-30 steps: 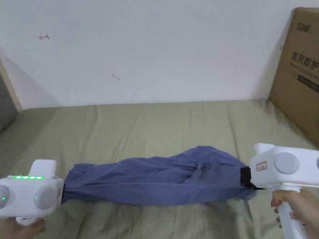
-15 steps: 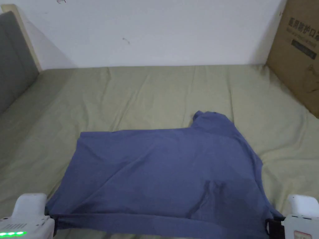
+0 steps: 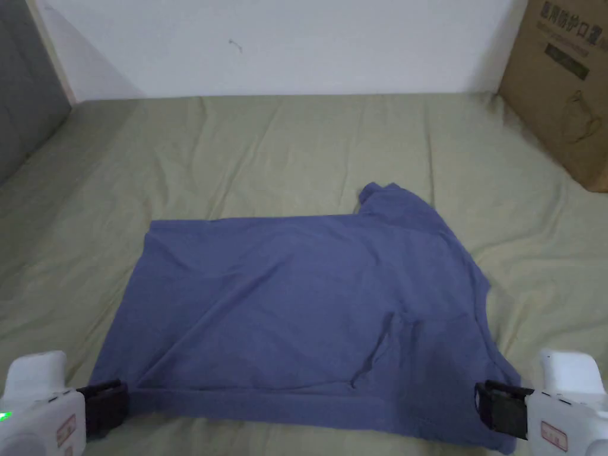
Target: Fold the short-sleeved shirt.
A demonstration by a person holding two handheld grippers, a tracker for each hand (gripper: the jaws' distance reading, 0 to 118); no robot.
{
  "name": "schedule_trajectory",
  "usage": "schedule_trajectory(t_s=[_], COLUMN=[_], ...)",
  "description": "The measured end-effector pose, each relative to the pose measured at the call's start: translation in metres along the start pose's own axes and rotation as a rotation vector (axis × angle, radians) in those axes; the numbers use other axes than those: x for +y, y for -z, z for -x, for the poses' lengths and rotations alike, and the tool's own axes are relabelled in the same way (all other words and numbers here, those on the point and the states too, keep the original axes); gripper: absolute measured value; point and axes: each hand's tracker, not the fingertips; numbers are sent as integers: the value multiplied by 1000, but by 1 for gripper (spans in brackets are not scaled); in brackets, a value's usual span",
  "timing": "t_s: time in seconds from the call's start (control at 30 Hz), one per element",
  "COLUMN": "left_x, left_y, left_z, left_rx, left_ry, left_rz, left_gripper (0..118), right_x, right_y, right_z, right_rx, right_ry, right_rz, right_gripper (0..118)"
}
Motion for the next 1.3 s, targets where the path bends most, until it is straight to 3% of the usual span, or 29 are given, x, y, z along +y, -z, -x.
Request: schedule_trajectory(t_s=[0.1, 0.13, 0.2, 0.23, 0.3, 0.5, 0.53, 0.57, 0.6, 0.67, 0.7, 0.8, 0.83, 0.87, 0.9, 0.93, 1.07, 1.17, 1.2, 1.23, 1.3], left_x=[0, -3, -10, -14, -24, -32, -29, -24, -19, -12, -7, -1, -1, -2, -5, -8, -16, -12, -11, -9, -8], left_y=[-24, -33, -48, -54, -56, -32, -29, -25, -20, -2, 7, 31, 36, 38, 37, 37, 36, 30, 29, 28, 27], left_z=[9, 11, 12, 7, 3, 5, 7, 8, 9, 16, 20, 29, 31, 33, 29, 26, 4, 6, 7, 8, 7], left_rx=[-40, -49, -47, -33, 28, 10, 20, 26, 33, 18, 8, -9, -37, -59, -65, -103, -73, -78, -74, -70, -62], left_ry=[-50, -55, -50, -38, 14, -7, -1, 3, 7, -6, -20, -101, -123, -137, -143, -138, -13, -39, -43, -39, -20], left_rz=[-20, -36, -53, -64, -63, -9, -23, -20, -12, 6, 22, 79, 84, 82, 91, 99, 138, 124, 116, 114, 111], left_gripper=[99, 88, 39, 4, 0, 4, 21, 28, 28, 73, 86, 84, 74, 52, 17, 6, 4, 4, 4, 4, 4], right_x=[-5, -7, -13, -15, -20, -29, -29, -29, -29, -28, -29, -30, -31, -31, -31, -31, -29, -25, -22, -19, -9], right_y=[-15, -20, -31, -33, -36, -26, -25, -23, -22, -17, -15, -10, -10, -9, -8, -8, -7, -10, -9, -7, 3], right_z=[4, 6, 9, 10, 8, 13, 9, 7, 5, 3, 2, 1, 2, 2, 2, 2, 3, 3, 3, 3, 2], right_rx=[-26, -26, -25, -22, 45, 15, 33, 47, 48, 44, 41, 46, 47, 47, 44, 43, 66, 113, 103, 95, 79], right_ry=[-76, -91, -78, -53, 23, -10, 11, 37, 54, 60, 64, 82, 87, 89, 90, 89, 87, 96, 94, 89, 69], right_rz=[-37, -45, -64, -74, -41, -6, 11, 22, 23, 42, 48, 75, 84, 89, 95, 98, 110, 77, 65, 59, 77], right_gripper=[91, 80, 30, 8, 0, 0, 0, 0, 0, 0, 0, 0, 0, 0, 0, 0, 0, 0, 8, 30, 90])
